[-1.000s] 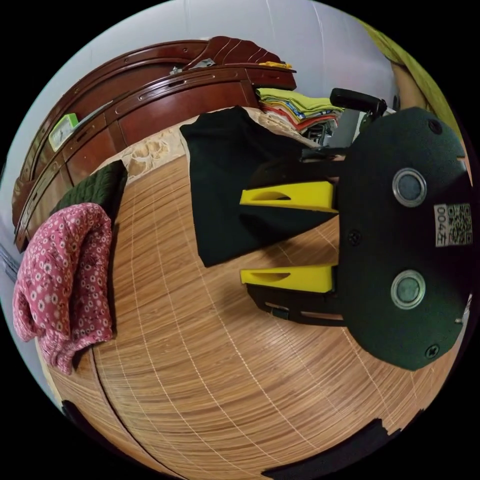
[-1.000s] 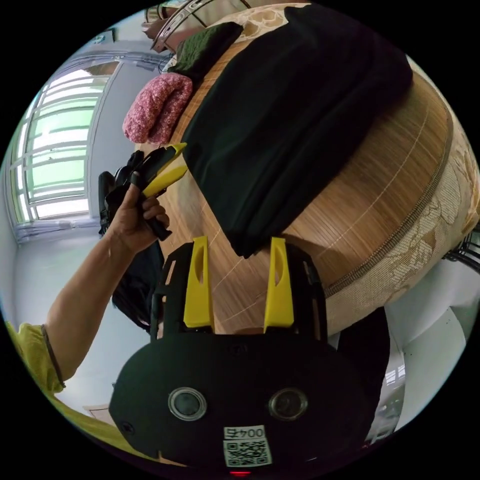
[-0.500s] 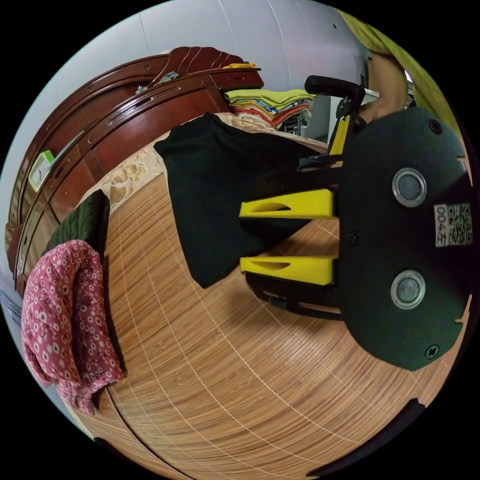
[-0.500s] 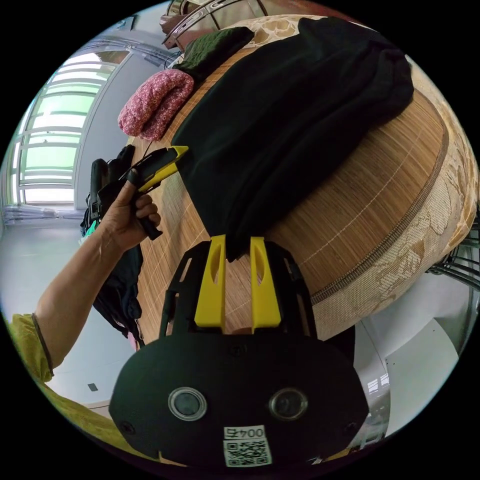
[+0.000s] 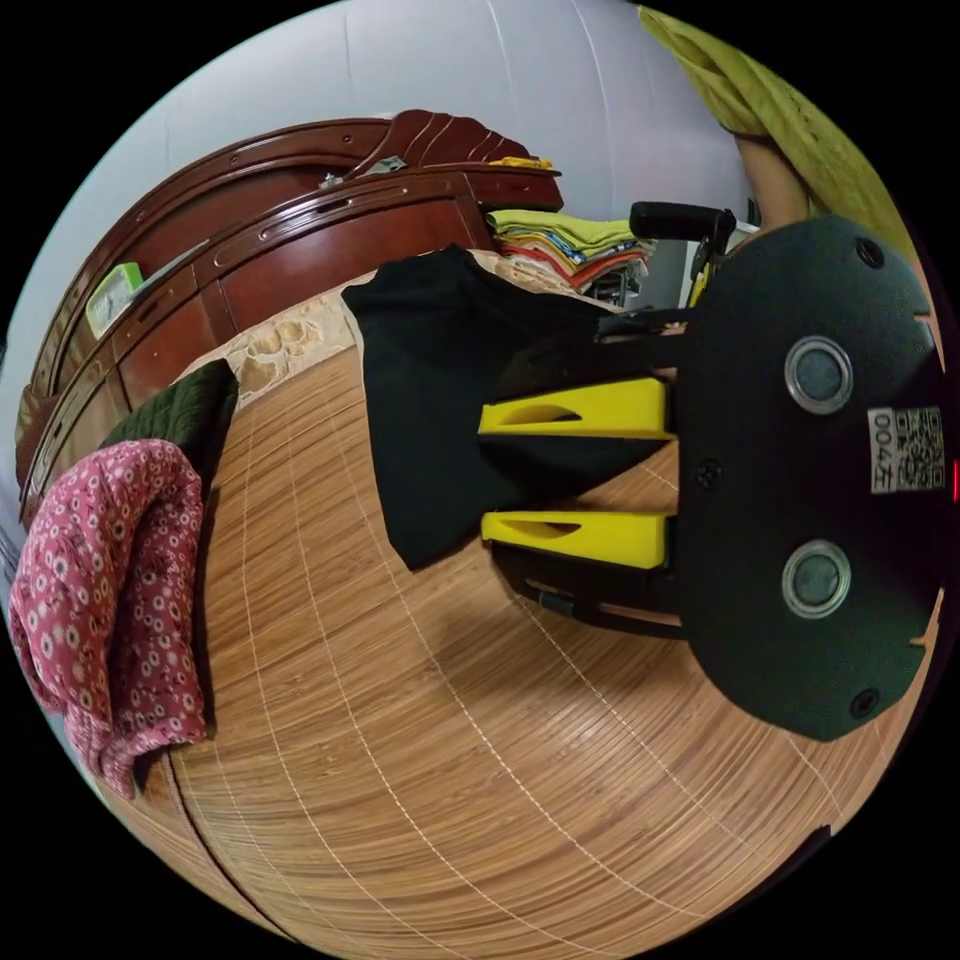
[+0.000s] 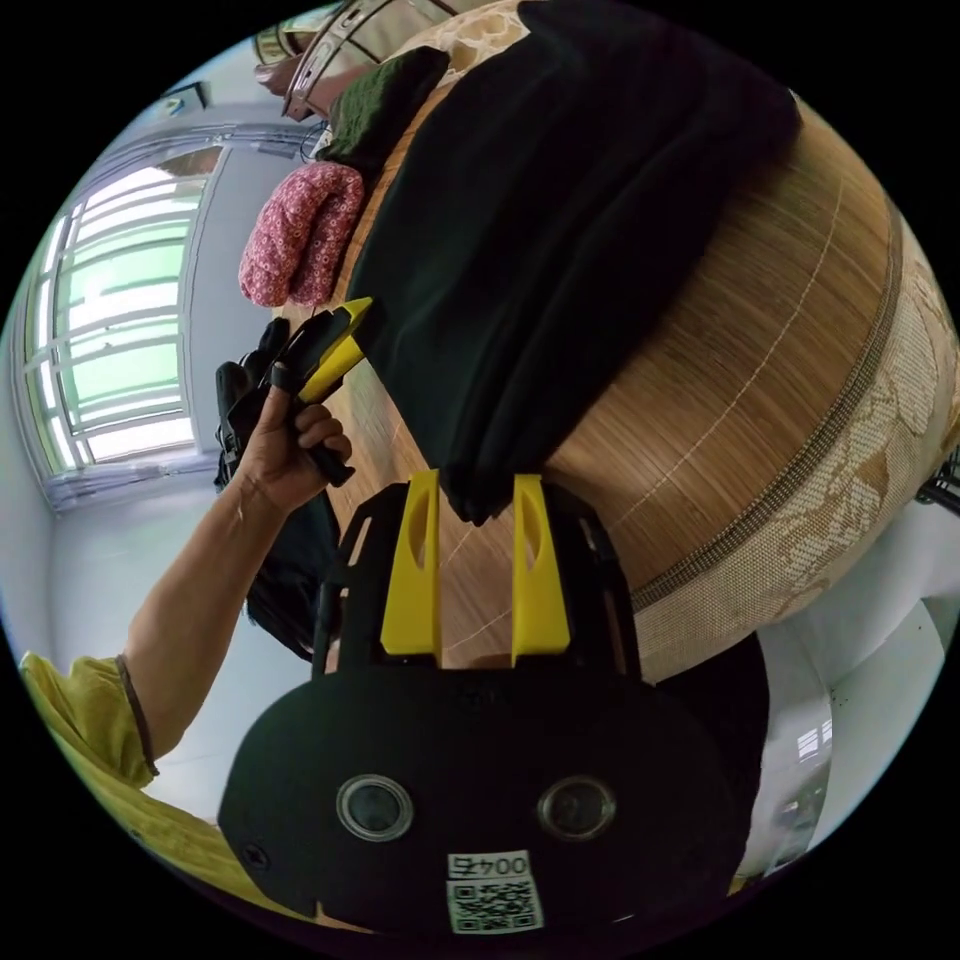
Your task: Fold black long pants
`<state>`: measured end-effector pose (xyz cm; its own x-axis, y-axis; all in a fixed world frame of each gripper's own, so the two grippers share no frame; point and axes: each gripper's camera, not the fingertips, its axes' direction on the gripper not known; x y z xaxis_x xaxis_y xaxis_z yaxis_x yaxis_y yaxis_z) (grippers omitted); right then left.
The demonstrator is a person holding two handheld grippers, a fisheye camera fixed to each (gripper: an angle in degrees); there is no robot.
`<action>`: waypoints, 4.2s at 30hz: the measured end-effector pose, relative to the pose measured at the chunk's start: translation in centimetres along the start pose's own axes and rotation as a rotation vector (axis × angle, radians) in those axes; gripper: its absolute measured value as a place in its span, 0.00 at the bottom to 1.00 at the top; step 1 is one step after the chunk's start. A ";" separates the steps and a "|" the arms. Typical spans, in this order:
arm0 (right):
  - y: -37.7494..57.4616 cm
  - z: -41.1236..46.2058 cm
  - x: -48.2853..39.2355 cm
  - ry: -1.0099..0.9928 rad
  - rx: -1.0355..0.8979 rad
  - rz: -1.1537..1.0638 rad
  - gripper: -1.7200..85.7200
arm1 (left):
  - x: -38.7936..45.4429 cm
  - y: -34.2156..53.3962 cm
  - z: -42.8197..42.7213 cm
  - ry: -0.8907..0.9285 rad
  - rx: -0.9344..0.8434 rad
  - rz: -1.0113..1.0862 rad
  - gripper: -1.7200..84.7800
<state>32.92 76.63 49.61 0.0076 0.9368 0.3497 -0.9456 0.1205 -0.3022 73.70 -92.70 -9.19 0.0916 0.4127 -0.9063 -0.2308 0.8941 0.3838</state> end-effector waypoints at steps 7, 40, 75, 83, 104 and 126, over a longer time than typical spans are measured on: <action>-0.9 3.6 -0.8 -0.015 -0.053 0.038 0.13 | -3.3 1.8 -0.2 -0.056 -0.027 -0.072 0.13; 15.9 30.5 -16.3 0.182 -0.570 -0.542 0.07 | -28.3 47.5 -12.4 -0.271 0.179 0.008 0.07; 39.4 40.5 -20.9 0.857 -0.324 -0.893 0.01 | -28.3 87.5 2.2 -0.989 0.085 0.145 0.03; 44.6 40.9 -18.7 0.841 -0.178 -0.923 0.01 | -29.2 91.5 4.7 -1.029 0.119 0.033 0.02; 51.1 29.6 -11.4 0.242 0.351 -0.909 0.17 | -35.6 101.3 4.1 -0.811 0.280 0.128 0.21; 50.6 34.0 -7.0 0.232 0.154 -0.734 0.23 | -45.6 95.5 0.3 -0.702 0.232 0.361 0.19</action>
<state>-26.06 65.02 62.00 0.7000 0.6815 0.2132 -0.7064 0.7047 0.0668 47.80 -26.10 68.79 0.6520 0.6260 -0.4278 -0.1634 0.6669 0.7270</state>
